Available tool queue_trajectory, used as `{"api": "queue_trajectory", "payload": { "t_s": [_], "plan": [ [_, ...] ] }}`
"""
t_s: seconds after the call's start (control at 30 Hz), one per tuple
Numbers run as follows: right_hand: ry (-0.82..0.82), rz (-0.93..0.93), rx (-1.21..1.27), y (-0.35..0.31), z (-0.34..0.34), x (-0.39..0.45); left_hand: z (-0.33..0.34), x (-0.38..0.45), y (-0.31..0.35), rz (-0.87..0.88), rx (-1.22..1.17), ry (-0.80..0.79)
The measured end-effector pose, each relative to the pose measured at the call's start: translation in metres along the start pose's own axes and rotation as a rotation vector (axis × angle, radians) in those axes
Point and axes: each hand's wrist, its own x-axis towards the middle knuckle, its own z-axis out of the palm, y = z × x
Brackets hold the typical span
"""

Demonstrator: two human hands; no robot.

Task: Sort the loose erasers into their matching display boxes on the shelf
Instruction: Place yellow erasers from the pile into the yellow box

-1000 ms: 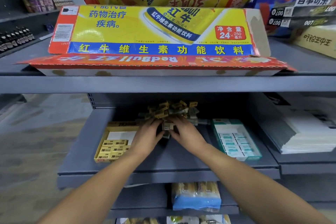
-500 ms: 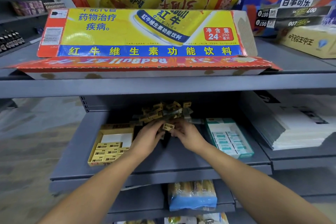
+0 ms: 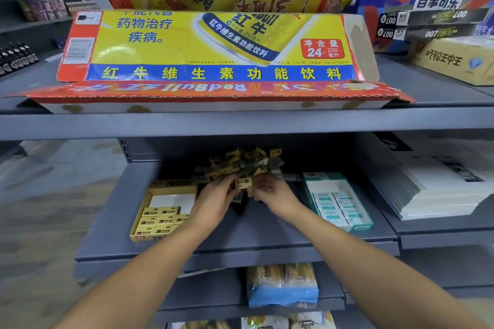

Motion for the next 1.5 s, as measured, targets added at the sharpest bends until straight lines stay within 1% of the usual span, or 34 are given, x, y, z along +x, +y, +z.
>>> {"api": "queue_trajectory", "payload": {
  "t_s": [0.17,0.2,0.27,0.3,0.33,0.43,0.53,0.67,0.7,0.77,0.83,0.9,0.93,1.13,1.33,1.5],
  "plan": [
    [0.025,0.062,0.279,-0.014,0.004,-0.001,0.0,-0.001,0.002,-0.013,0.0,-0.084],
    [0.039,0.044,0.227,-0.015,0.002,0.0,0.0,0.0,0.003,-0.022,0.001,-0.076],
    [0.069,-0.024,-0.012,-0.013,-0.002,0.002,-0.001,0.001,0.004,-0.023,-0.01,-0.043],
    [0.08,-0.05,-0.083,-0.011,-0.003,0.003,-0.001,0.002,0.004,-0.016,-0.016,-0.032],
    [0.088,-0.066,-0.101,-0.01,-0.004,0.003,-0.002,0.003,0.005,-0.005,-0.014,-0.029],
    [0.094,-0.084,-0.04,-0.009,-0.003,0.001,-0.002,0.004,0.004,0.029,0.024,-0.04],
    [0.086,-0.113,-0.07,-0.011,-0.004,0.001,-0.002,0.002,0.004,0.046,0.021,-0.032],
    [0.069,-0.084,-0.006,-0.016,0.003,0.004,-0.007,0.0,0.002,0.045,0.025,-0.019],
    [0.059,-0.099,-0.028,-0.016,0.005,0.004,-0.008,0.0,-0.001,0.044,0.029,-0.008],
    [0.056,-0.235,-0.28,-0.015,0.007,0.003,-0.011,0.0,-0.005,0.048,0.038,-0.004],
    [0.034,-0.434,-0.56,-0.012,0.008,0.002,-0.015,-0.002,-0.009,0.048,0.024,-0.002],
    [0.026,-0.578,-0.695,-0.012,0.013,0.004,-0.019,-0.005,-0.011,0.035,0.018,0.011],
    [0.032,-0.603,-0.716,-0.013,0.016,0.005,-0.021,-0.006,-0.012,0.024,0.022,0.016],
    [0.03,-0.599,-0.657,-0.026,0.05,0.014,-0.046,-0.026,-0.031,-0.151,0.176,0.054],
    [-0.134,-0.54,-0.705,-0.028,0.097,0.023,-0.082,-0.06,-0.056,-0.322,0.258,0.089],
    [-0.2,-0.498,-0.776,-0.028,0.121,0.023,-0.094,-0.073,-0.063,-0.371,0.27,0.127]
  ]
}}
